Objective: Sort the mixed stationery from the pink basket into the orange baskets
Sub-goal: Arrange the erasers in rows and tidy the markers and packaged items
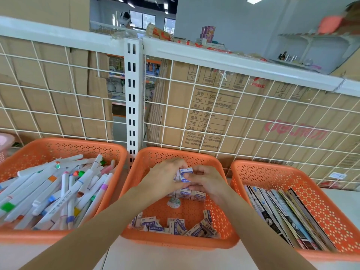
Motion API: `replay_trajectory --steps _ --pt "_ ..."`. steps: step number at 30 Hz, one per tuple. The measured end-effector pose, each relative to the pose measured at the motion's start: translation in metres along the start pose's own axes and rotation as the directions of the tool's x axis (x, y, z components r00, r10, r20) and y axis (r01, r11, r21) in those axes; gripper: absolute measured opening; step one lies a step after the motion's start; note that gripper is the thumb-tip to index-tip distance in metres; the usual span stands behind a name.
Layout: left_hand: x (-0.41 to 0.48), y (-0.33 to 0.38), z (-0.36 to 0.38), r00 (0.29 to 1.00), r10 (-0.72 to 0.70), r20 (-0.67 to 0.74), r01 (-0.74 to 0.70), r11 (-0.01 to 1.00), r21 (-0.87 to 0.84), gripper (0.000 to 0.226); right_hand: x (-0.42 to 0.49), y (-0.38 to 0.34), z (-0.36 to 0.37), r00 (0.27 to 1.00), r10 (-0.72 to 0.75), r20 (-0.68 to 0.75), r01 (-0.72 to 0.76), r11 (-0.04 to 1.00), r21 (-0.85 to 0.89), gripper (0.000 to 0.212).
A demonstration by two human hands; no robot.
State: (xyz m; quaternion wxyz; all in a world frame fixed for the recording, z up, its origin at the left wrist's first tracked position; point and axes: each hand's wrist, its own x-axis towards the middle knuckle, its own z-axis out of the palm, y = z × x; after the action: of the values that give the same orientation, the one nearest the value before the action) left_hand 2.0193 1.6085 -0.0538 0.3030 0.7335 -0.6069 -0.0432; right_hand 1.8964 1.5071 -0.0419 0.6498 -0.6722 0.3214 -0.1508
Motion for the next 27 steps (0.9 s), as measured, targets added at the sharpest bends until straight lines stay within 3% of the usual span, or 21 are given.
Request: replay_trajectory --steps 2,4,7,9,13,18,27 --pt "0.004 0.001 0.001 1.000 0.008 -0.006 -0.008 1.000 -0.017 0.031 0.001 -0.001 -0.002 1.000 0.008 -0.028 -0.007 1.000 0.013 0.010" --pt "0.008 0.001 0.001 1.000 -0.012 0.027 0.012 1.000 0.000 0.032 0.004 0.000 -0.008 0.992 -0.055 -0.112 0.039 0.990 -0.139 0.012" --pt "0.015 0.000 0.005 0.979 -0.026 0.200 0.006 0.995 0.096 0.036 0.006 0.004 -0.025 0.921 -0.318 -0.223 0.106 0.758 -0.644 0.021" --pt "0.019 0.001 0.013 0.954 0.010 0.300 -0.047 0.992 0.117 0.040 0.001 0.006 -0.035 0.883 -0.421 -0.208 0.118 0.627 -0.770 0.020" --pt "0.023 0.003 0.026 0.929 0.022 0.368 -0.105 0.973 0.207 0.046 -0.003 0.012 -0.045 0.831 -0.524 -0.184 0.133 0.509 -0.851 0.019" --pt "0.022 -0.002 0.029 0.930 0.034 0.367 -0.152 0.942 0.299 0.043 -0.003 0.024 -0.042 0.820 -0.566 -0.090 0.173 0.394 -0.903 0.018" --pt "0.025 -0.010 0.035 0.951 0.039 0.305 -0.172 0.889 0.425 0.043 -0.004 0.026 -0.041 0.820 -0.567 -0.084 0.184 0.400 -0.898 0.019"
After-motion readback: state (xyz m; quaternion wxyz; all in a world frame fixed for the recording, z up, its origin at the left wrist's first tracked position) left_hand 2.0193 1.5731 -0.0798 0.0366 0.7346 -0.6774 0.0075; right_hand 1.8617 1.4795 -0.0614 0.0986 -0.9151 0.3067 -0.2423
